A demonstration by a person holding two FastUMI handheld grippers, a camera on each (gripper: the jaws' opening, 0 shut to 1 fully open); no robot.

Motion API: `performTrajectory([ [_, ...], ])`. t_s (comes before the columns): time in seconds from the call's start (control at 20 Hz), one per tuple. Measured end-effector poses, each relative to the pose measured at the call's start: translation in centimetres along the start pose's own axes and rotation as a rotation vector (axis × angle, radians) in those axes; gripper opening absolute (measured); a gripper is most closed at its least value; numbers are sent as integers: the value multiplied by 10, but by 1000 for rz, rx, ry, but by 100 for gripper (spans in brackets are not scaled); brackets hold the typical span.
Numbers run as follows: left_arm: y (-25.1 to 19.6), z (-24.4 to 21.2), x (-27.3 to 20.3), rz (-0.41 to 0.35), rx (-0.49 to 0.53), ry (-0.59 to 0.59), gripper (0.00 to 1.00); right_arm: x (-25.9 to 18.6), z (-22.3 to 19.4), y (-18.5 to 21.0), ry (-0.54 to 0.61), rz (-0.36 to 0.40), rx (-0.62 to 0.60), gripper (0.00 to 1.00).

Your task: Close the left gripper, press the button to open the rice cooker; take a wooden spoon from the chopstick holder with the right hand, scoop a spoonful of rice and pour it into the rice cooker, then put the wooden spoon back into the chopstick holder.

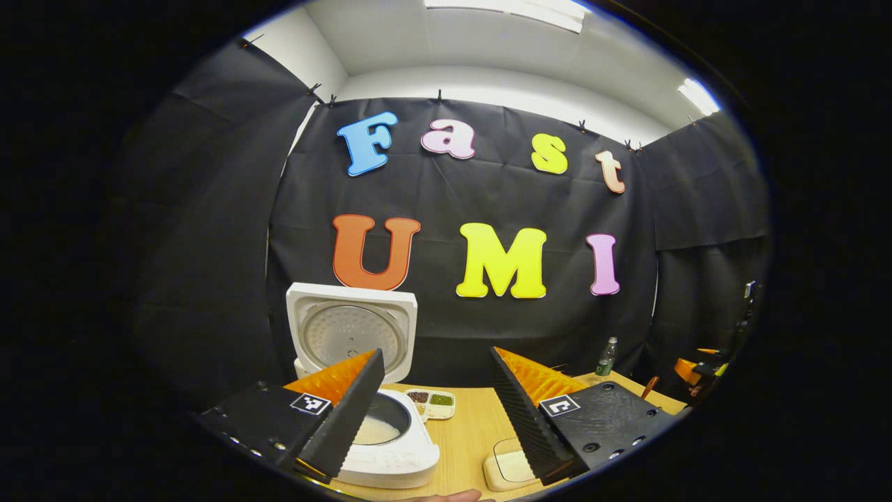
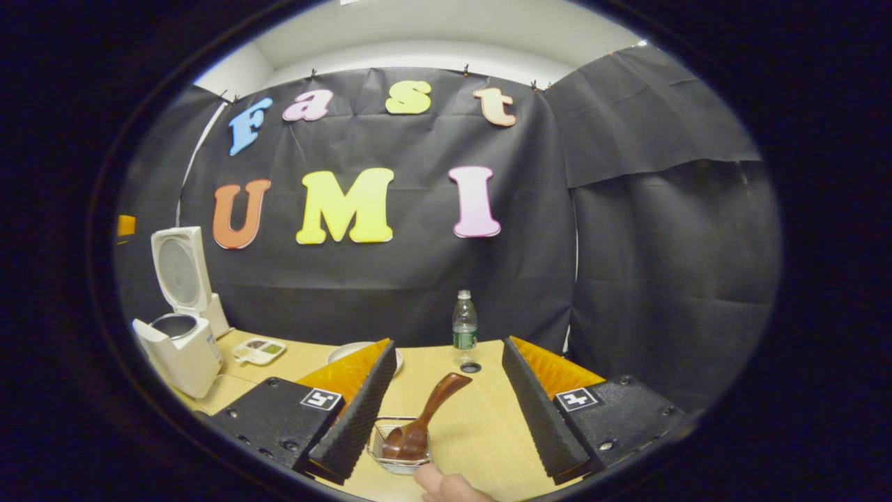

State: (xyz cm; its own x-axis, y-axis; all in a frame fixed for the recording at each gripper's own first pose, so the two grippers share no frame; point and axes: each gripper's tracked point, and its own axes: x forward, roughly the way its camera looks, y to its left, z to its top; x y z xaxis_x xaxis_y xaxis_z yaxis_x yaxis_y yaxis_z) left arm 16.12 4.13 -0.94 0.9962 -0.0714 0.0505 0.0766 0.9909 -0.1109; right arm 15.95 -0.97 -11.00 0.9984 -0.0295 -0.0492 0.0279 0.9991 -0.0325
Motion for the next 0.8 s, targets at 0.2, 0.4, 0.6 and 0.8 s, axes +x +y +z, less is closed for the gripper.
performTrajectory([
  [0.2, 21, 26, 21, 54, 17, -37, 94, -28, 4, 11, -5, 37, -2, 94],
  [0.4, 33, 51, 44, 73, 2, -53, 93, -51, 16, 24, -44, 81, -37, 96],
  [0.6, 44, 72, 73, 76, 28, -68, 93, -70, 19, 49, -28, 167, -7, 96],
  [0.8, 67, 77, 113, 90, 19, -54, 93, -83, 35, 63, -60, 196, 16, 96],
])
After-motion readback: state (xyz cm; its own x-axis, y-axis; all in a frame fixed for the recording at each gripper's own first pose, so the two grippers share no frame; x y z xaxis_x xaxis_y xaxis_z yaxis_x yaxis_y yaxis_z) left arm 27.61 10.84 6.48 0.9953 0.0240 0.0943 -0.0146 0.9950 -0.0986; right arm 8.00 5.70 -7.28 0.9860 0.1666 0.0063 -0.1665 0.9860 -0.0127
